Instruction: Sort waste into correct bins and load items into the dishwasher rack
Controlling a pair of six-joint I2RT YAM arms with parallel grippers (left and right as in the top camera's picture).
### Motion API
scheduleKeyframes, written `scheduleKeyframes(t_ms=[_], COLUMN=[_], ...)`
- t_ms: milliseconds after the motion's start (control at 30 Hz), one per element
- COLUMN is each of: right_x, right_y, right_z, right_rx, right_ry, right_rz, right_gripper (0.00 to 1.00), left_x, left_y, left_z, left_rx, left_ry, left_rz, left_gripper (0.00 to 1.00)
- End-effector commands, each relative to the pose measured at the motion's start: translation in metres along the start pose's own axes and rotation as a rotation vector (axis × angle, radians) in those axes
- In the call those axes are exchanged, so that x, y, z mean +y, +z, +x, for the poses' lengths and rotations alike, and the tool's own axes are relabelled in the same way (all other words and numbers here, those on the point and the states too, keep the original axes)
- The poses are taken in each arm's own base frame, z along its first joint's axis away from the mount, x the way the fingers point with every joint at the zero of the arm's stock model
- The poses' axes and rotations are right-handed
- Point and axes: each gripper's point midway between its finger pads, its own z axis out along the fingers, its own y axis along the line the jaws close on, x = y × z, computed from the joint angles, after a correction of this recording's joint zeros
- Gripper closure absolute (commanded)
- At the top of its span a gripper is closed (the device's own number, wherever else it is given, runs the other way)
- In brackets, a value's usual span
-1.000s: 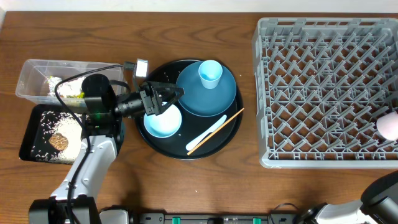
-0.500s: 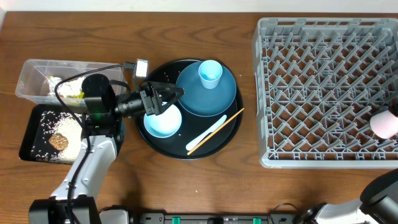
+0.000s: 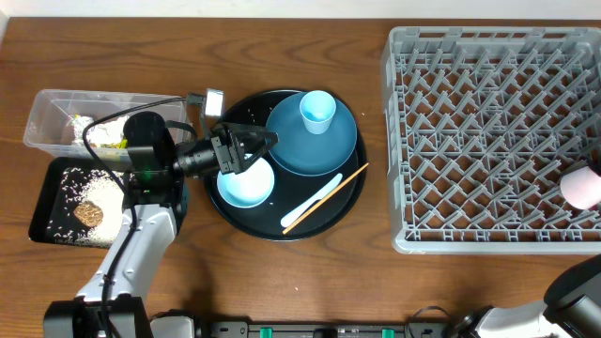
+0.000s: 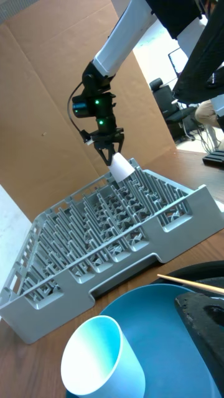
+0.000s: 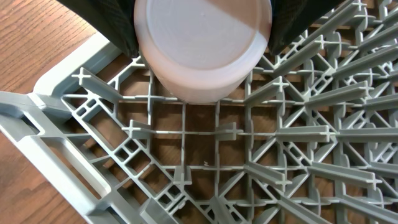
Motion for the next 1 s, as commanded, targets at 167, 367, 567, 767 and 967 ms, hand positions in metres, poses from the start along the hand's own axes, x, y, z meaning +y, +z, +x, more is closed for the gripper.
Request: scheduleKeyframes(t_ms=[167,367,567,767,967], right_x=[-0.0128,-0.0128,-0.0146,-0.0164,-0.0158], right_y=[0.0056,0.0057,0.0056,0.0054,0.0054], right_z=[0.0007,0.0004,0.0002,-0.0011,-0.0035], right_rx=[0.008,0.007,0.006,0.001,-0.009], right_ry=[0.046,0.046,0.049,0.053,0.052], right_rz=[0.022,0.022,0.027,0.029,0.025], right_gripper=[0.99,0.99,0.99,0.99,0.99], left_x=[0.0018,0.0018,0.0018,0.0018,0.0018], left_y=[-0.0008,-0.0008,-0.0008,-0.0008,-0.0008], left_z=[-0.0010,-0.0010,-0.0010,-0.0010,-0.0010], left_rx=[-0.006,-0.006,-0.006,-0.006,-0.006], left_ry=[0.017,0.017,0.017,0.017,0.017], left_rz=[-0.005,-0.005,-0.005,-0.005,-0.005], left_gripper=[0.02,0.02,0.02,0.02,0.02])
